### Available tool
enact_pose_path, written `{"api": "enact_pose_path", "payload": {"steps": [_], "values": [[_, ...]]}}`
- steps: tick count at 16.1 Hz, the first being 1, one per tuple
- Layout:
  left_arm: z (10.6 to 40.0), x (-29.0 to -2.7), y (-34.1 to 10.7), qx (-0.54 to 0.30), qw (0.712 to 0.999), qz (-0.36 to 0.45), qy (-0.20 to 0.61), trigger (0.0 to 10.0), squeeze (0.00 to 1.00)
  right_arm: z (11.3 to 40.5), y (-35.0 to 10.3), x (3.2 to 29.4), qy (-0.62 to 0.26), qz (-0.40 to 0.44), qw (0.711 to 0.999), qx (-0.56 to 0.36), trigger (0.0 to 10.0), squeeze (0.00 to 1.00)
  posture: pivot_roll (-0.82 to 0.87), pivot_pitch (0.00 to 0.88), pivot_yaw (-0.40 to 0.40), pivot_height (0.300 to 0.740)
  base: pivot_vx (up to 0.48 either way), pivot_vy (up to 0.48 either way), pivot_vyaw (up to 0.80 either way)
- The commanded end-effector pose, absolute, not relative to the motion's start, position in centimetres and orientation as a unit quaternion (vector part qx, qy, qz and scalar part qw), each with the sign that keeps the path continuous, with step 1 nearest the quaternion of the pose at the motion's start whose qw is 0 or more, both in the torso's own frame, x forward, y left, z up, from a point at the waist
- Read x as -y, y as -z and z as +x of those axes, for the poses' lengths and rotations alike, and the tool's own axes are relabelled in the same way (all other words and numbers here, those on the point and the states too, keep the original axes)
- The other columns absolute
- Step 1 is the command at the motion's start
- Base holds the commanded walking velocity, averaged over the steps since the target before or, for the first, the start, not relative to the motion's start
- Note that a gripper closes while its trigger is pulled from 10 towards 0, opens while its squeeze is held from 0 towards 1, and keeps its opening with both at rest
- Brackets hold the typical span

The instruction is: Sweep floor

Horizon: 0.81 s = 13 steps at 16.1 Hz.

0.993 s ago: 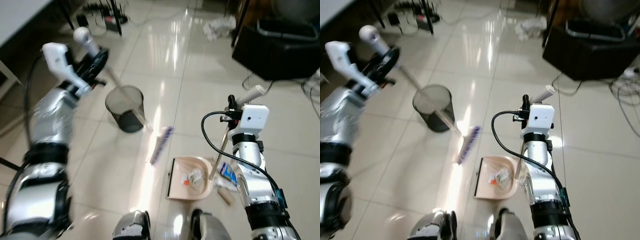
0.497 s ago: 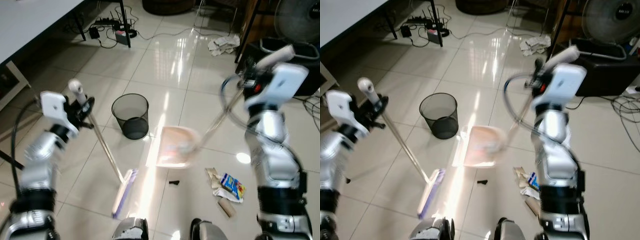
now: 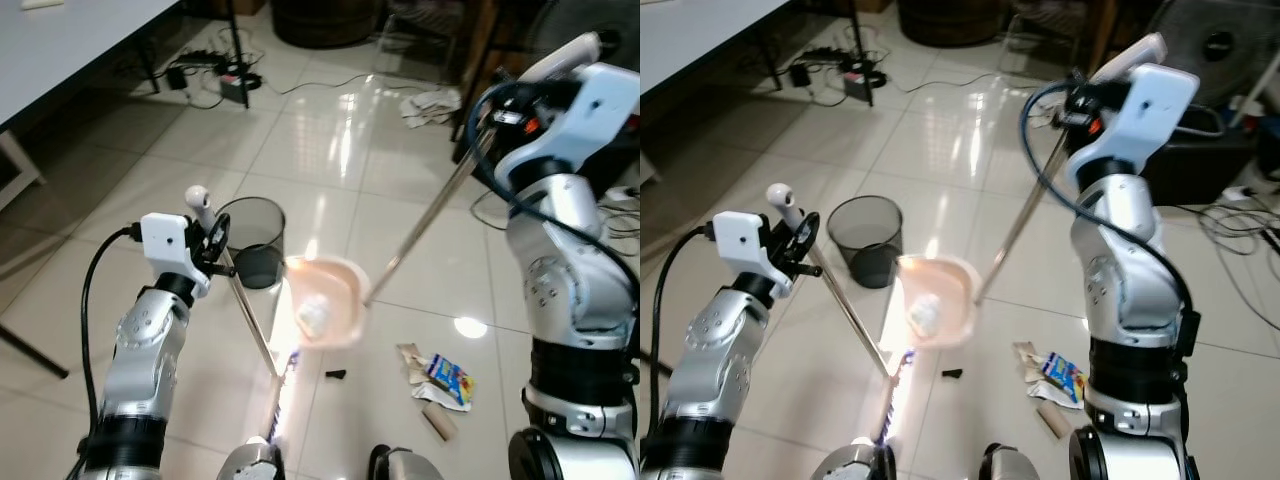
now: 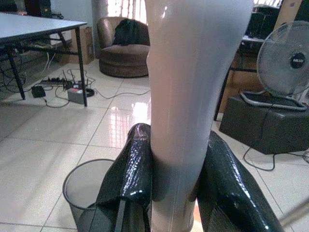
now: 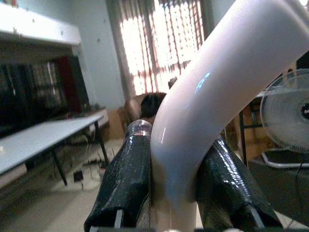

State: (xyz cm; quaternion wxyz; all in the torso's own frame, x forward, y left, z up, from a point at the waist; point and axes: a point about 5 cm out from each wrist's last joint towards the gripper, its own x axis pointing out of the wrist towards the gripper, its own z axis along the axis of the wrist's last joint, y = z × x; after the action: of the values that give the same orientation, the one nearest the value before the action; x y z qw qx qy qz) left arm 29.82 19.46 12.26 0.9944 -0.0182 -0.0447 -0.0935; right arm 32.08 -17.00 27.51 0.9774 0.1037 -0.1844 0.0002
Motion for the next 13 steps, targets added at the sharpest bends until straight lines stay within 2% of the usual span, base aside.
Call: {"api": "enact_pose_path", "payload": {"steps": [1, 4, 7, 10, 13], "values": [[29.5, -19.8, -13.0, 0.062, 0.994, 0.003, 0.088, 10.0, 0.0, 31.4, -29.5, 17.0, -0.008, 0.14, 0.964, 0.225, 10.0, 0.0, -0.01, 0.001, 0.011, 0.74, 0.0, 0.0, 0.0], [29.3, -20.7, -12.9, 0.053, 0.996, 0.034, 0.07, 10.0, 0.0, 31.7, -29.4, 17.8, -0.001, 0.194, 0.955, 0.226, 10.0, 0.0, 0.02, 0.003, -0.003, 0.74, 0.0, 0.0, 0.0], [29.6, -19.9, -13.6, 0.066, 0.992, 0.073, 0.079, 10.0, 0.0, 32.3, -29.9, 18.3, 0.002, 0.178, 0.958, 0.226, 10.0, 0.0, 0.02, 0.008, -0.001, 0.74, 0.0, 0.0, 0.0], [29.7, -19.7, -13.1, 0.055, 0.995, 0.053, 0.063, 10.0, 0.0, 32.2, -29.7, 18.3, 0.008, 0.14, 0.966, 0.218, 10.0, 0.0, 0.01, 0.015, 0.019, 0.74, 0.0, 0.0, 0.0], [30.3, -19.2, -13.2, 0.056, 0.996, 0.057, 0.05, 10.0, 0.0, 31.8, -28.9, 18.2, 0.013, 0.146, 0.966, 0.212, 10.0, 0.0, 0.0, 0.007, 0.028, 0.74, 0.194, 0.0, 0.8]]}}
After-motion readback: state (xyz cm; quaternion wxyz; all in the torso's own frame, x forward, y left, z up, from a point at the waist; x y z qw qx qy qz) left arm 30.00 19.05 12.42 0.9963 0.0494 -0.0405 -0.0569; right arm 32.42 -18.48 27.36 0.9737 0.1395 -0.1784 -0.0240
